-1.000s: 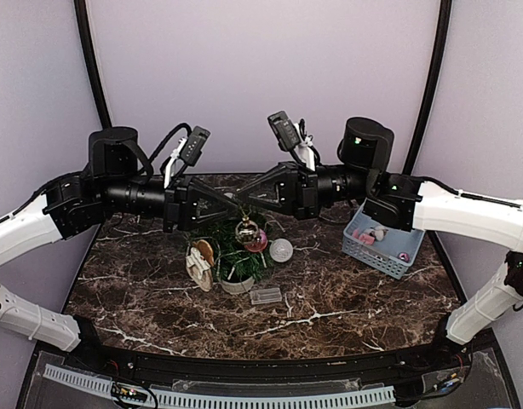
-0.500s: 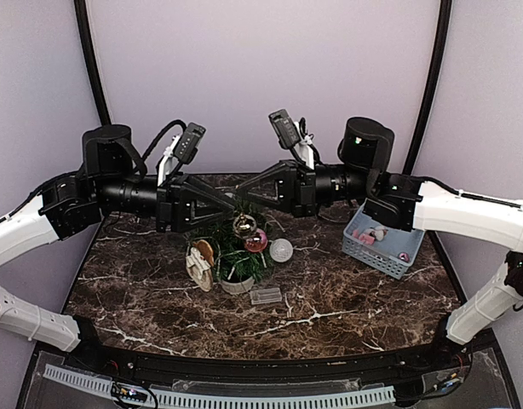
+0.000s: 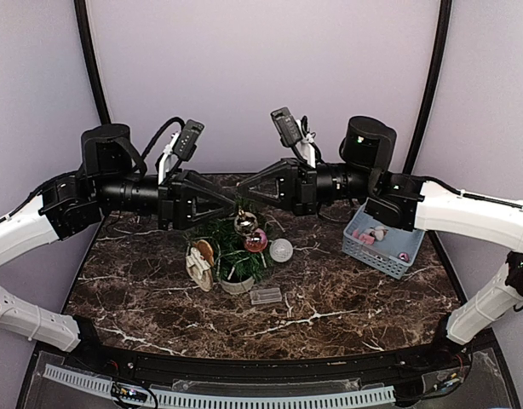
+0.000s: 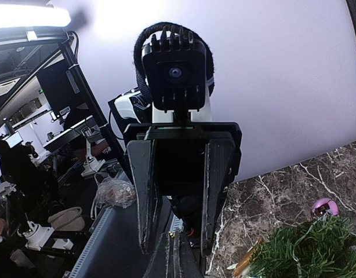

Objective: Decorate the small christmas tree
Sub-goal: Hang the ornament bell on the branch.

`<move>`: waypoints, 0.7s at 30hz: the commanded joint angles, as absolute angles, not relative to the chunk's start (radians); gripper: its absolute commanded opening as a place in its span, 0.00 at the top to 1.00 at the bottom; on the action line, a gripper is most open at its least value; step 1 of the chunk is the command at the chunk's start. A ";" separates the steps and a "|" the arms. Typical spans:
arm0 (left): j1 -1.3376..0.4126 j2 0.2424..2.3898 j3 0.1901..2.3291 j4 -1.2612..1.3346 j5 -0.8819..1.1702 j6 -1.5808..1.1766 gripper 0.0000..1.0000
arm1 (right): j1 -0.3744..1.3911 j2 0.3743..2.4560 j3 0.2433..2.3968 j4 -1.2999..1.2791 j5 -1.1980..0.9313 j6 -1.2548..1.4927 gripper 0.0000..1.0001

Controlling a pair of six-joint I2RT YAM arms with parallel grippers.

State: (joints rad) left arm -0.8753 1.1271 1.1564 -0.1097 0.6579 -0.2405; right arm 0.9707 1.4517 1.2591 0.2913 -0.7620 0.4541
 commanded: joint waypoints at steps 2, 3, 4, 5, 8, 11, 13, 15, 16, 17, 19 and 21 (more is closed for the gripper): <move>-0.882 1.124 1.177 -0.109 0.633 -0.218 0.65 | 0.967 1.426 1.264 0.328 -0.757 0.449 1.00; -0.881 1.127 1.181 -0.109 0.639 -0.219 0.67 | 0.968 1.427 1.263 0.327 -0.754 0.448 1.00; -0.882 1.131 1.183 -0.107 0.643 -0.219 0.68 | 0.968 1.427 1.263 0.327 -0.751 0.449 1.00; -0.882 1.134 1.186 -0.107 0.652 -0.221 0.70 | 0.967 1.427 1.262 0.327 -0.745 0.448 1.00; -0.882 1.144 1.189 -0.103 0.667 -0.223 0.72 | 0.968 1.427 1.260 0.325 -0.732 0.447 1.00; -0.883 1.148 1.190 -0.106 0.668 -0.221 0.72 | 0.967 1.427 1.261 0.324 -0.721 0.449 1.00; -0.884 1.149 1.189 -0.108 0.663 -0.218 0.72 | 0.968 1.426 1.262 0.320 -0.717 0.447 1.00; -0.884 1.149 1.190 -0.107 0.661 -0.217 0.72 | 0.966 1.426 1.262 0.314 -0.714 0.443 1.00; -0.884 1.149 1.191 -0.105 0.660 -0.217 0.72 | 0.967 1.428 1.262 0.311 -0.711 0.443 1.00; -0.884 1.150 1.193 -0.105 0.660 -0.216 0.72 | 0.968 1.429 1.262 0.309 -0.709 0.442 1.00; -0.884 1.153 1.196 -0.104 0.660 -0.214 0.72 | 0.967 1.431 1.262 0.308 -0.709 0.443 1.00; -0.884 1.156 1.198 -0.105 0.661 -0.212 0.71 | 0.968 1.433 1.262 0.308 -0.706 0.442 1.00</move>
State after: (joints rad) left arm -0.8757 1.1538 1.1625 -0.1120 0.6479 -0.2279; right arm 0.9707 1.4517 1.2591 0.2871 -0.7204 0.4503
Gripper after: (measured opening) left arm 0.285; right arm 0.007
